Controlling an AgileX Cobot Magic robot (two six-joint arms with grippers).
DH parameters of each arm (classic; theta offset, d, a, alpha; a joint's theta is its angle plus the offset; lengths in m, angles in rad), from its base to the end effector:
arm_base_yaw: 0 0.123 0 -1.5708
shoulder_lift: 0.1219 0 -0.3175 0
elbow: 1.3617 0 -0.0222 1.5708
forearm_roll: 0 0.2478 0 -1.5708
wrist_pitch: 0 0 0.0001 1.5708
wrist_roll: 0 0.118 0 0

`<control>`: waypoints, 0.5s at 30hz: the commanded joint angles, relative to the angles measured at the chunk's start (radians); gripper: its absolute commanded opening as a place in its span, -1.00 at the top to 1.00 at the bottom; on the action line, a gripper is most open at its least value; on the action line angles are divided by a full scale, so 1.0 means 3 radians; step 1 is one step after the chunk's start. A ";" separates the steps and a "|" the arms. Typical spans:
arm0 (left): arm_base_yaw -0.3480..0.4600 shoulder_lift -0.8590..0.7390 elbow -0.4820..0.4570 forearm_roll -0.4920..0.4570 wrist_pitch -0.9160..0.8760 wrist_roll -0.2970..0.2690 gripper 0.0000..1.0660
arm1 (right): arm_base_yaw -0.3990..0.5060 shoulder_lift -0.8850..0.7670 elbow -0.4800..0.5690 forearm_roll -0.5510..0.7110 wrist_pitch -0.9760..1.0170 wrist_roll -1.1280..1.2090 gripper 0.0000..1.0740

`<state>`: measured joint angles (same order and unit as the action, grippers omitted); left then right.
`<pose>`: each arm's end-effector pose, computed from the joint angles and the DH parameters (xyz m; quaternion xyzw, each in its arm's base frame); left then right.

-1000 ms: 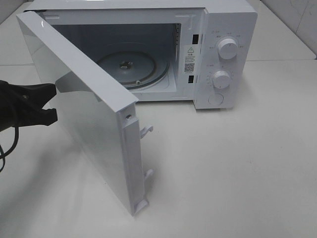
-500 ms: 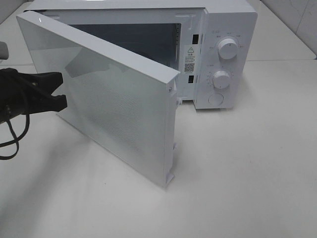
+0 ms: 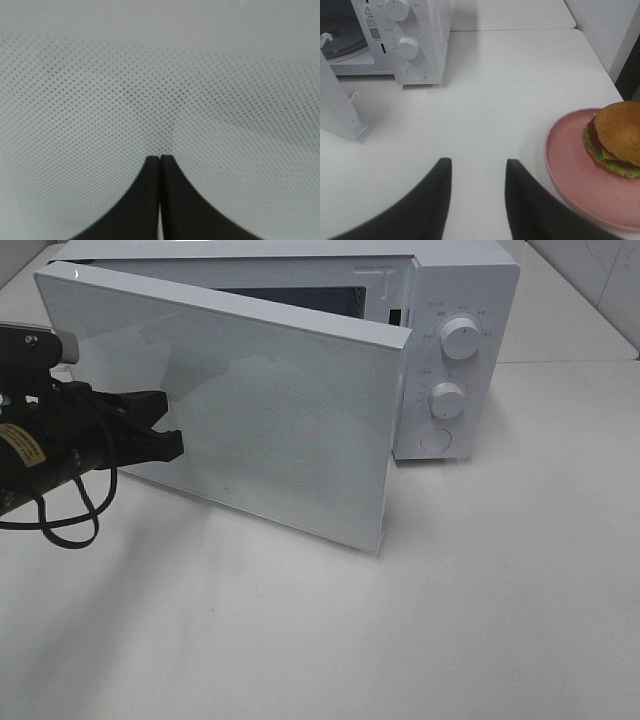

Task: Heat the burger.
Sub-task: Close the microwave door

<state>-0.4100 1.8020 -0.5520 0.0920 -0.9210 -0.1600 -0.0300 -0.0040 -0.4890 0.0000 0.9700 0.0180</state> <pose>0.3108 -0.1445 0.1737 0.1422 0.7747 -0.1844 0.5879 -0.0111 0.0003 0.2698 0.0199 0.8304 -0.0033 0.5568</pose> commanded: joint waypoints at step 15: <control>-0.0300 0.0370 -0.0623 -0.0580 0.0040 0.0050 1.00 | -0.0010 -0.0097 0.0003 0.0000 -0.0023 0.0010 0.29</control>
<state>-0.4880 1.9040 -0.7040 -0.0600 -0.9160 -0.1520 -0.0300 -0.0040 -0.4890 0.0000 0.9700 0.0190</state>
